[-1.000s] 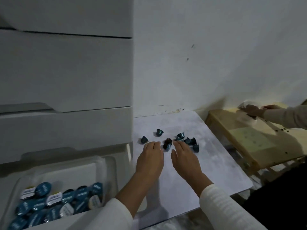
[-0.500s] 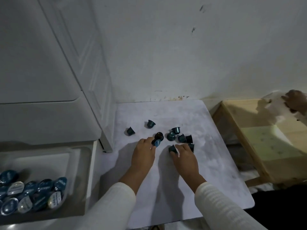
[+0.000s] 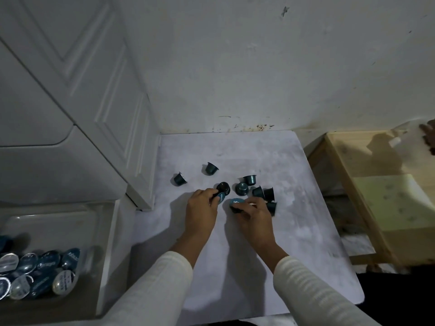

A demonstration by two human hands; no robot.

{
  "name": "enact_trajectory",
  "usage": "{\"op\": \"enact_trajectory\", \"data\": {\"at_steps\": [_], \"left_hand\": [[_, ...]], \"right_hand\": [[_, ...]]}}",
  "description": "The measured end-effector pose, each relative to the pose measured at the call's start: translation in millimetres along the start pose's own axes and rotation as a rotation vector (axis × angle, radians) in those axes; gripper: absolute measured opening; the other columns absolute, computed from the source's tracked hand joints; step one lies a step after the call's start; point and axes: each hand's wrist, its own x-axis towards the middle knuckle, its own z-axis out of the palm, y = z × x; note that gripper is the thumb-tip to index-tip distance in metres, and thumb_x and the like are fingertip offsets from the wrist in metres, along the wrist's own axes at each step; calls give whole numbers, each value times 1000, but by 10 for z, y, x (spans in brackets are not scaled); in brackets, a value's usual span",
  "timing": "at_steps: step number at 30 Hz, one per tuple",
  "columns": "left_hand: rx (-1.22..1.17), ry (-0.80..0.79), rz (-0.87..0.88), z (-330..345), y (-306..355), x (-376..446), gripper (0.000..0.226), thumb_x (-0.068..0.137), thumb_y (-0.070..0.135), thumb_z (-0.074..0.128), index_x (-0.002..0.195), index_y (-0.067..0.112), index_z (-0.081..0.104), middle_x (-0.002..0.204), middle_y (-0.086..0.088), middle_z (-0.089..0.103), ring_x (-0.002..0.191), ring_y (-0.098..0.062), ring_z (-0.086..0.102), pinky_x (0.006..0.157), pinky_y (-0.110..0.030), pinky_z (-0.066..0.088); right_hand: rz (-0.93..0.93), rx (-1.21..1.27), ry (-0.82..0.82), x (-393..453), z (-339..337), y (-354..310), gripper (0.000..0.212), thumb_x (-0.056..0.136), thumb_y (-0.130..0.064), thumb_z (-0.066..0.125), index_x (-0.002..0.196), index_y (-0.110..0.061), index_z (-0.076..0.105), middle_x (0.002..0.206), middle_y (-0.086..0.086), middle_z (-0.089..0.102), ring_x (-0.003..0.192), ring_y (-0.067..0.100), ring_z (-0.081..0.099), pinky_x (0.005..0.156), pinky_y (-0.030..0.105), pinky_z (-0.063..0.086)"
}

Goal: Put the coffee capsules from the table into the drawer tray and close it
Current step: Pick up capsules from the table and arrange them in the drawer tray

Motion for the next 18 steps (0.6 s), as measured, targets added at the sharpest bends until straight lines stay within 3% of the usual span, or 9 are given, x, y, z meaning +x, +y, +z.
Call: {"op": "enact_trajectory", "data": {"at_steps": [3,8,13,16,18], "left_hand": [[-32,12,-41,3,4,46,24,88,13,60,111,11,67,104,-12,68,95,-23,63,85,-26,47],[-153,-28,-147,-43,10,90,21,89,7,58,106,8,69,105,-11,72,95,-21,67,86,-26,52],[-225,-59,-177,-173,10,88,25,88,2,54,106,13,68,102,-10,71,93,-19,66,81,-23,50],[-246,-81,-150,-287,33,84,24,88,1,53,100,14,70,97,-7,71,89,-16,65,77,-19,48],[-247,-93,-117,-383,56,71,24,88,1,53,98,13,71,96,-2,71,87,-10,63,73,-13,47]], "right_hand": [[8,76,27,-5,26,-18,21,78,-9,70,99,-12,72,101,4,55,84,6,50,77,-7,33],[107,196,27,73,-5,-50,18,79,-5,68,96,-9,73,101,12,65,78,-8,50,72,-8,34],[221,245,55,137,-5,-90,17,81,2,63,92,-6,73,99,11,67,81,9,56,70,-6,38],[252,309,72,155,-26,-173,17,82,0,63,94,-7,72,101,10,69,85,11,59,73,3,41],[258,362,98,168,-54,-252,16,82,0,63,94,-6,72,103,12,70,88,15,61,80,17,46]]}}
